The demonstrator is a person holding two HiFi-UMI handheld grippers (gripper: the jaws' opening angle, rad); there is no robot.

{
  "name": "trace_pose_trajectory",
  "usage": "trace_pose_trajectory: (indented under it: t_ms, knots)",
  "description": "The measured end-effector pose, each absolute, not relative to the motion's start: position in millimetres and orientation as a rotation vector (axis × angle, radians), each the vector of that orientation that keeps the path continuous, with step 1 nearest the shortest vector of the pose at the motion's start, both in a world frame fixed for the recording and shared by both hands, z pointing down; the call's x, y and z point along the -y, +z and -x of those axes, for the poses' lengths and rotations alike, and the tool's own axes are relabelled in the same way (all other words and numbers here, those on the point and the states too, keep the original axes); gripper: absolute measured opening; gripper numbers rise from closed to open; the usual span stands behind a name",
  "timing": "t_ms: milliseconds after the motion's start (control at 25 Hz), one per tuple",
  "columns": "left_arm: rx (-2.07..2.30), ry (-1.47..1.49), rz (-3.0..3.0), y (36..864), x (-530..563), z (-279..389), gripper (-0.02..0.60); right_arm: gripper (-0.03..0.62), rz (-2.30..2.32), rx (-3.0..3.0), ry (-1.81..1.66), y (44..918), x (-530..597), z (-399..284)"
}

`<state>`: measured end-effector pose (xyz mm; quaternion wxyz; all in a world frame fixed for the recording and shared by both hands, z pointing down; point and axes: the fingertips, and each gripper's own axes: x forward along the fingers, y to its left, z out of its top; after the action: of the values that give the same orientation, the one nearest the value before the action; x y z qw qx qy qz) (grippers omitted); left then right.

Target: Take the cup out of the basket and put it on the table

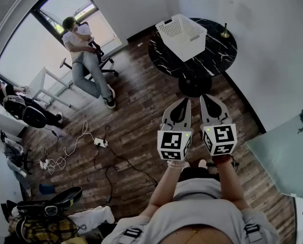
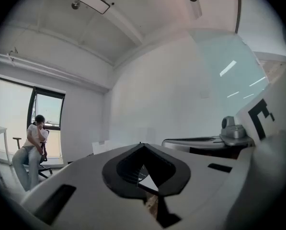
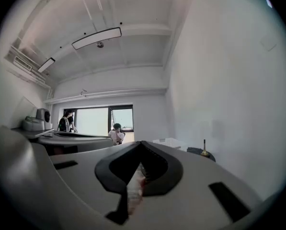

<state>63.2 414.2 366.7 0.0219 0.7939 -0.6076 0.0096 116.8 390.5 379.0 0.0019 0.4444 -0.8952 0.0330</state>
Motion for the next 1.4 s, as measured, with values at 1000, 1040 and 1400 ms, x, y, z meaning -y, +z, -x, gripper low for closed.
trace_pose_trajectory:
  t_ms: [1000,1040,1400]
  knots:
    - [1.955,0.057,-2.409,369,-417,-75,0.006,0.009,-1.275,2.908,0.093,377,-390,-131]
    - [1.958,0.063,-2.409,370,-417,-78,0.006,0.009,-1.265,2.914,0.098,377,-390,-133]
    - [1.974,0.074,-2.39,376,-405,-87,0.006,0.009,-1.217,2.912,0.086,386,-380,-144]
